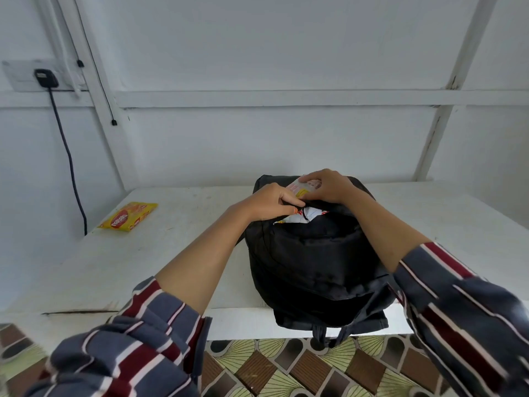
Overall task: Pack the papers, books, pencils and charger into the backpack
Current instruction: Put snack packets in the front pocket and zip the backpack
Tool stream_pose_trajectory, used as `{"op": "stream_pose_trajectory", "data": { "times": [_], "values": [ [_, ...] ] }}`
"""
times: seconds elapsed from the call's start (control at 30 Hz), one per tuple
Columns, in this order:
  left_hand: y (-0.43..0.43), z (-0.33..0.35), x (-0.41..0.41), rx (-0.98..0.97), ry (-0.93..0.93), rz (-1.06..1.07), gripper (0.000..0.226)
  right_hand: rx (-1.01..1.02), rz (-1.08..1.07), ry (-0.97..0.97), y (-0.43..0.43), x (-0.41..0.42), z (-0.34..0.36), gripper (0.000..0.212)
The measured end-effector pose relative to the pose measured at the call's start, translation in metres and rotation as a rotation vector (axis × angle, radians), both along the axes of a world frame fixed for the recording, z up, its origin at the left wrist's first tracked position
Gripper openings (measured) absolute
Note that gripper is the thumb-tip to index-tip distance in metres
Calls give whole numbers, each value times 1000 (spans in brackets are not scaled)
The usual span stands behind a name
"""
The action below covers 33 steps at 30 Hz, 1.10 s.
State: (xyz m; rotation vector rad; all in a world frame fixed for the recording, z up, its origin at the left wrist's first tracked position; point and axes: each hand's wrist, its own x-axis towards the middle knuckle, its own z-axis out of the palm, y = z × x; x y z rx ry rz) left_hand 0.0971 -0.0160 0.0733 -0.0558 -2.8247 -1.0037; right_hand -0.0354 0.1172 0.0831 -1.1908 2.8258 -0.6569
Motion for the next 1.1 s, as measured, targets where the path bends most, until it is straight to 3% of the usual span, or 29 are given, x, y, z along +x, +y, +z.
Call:
{"op": "stream_pose_trajectory", "data": {
  "times": [0.13,0.27,0.37,0.47,0.53,0.63,0.7,0.77,0.93,1.1],
  "values": [
    [-1,0,-2,12,16,1,28,-184,16,25,0,2,-4,46],
    [-2,2,-3,25,40,-19,28,-366,-121,68,12,3,-1,42],
    [-4,4,-4,36,76,-24,29,-651,-214,-117,31,2,12,43],
    [-3,7,-4,63,124,-16,29,-816,-100,-358,63,13,31,38],
    [-3,8,-5,91,148,-11,29,-764,37,-508,87,21,41,30],
    [0,10,-4,115,165,-6,29,-462,236,-613,108,28,42,35],
    [2,11,-4,120,178,-5,30,-209,268,-559,106,39,35,37],
    [3,11,-2,134,183,-4,30,-95,248,-428,95,49,23,37],
    [3,14,0,153,189,6,30,-252,75,-42,61,60,-12,33],
    [4,13,-1,171,193,7,31,-403,-166,177,36,71,-35,30]
  ]
}}
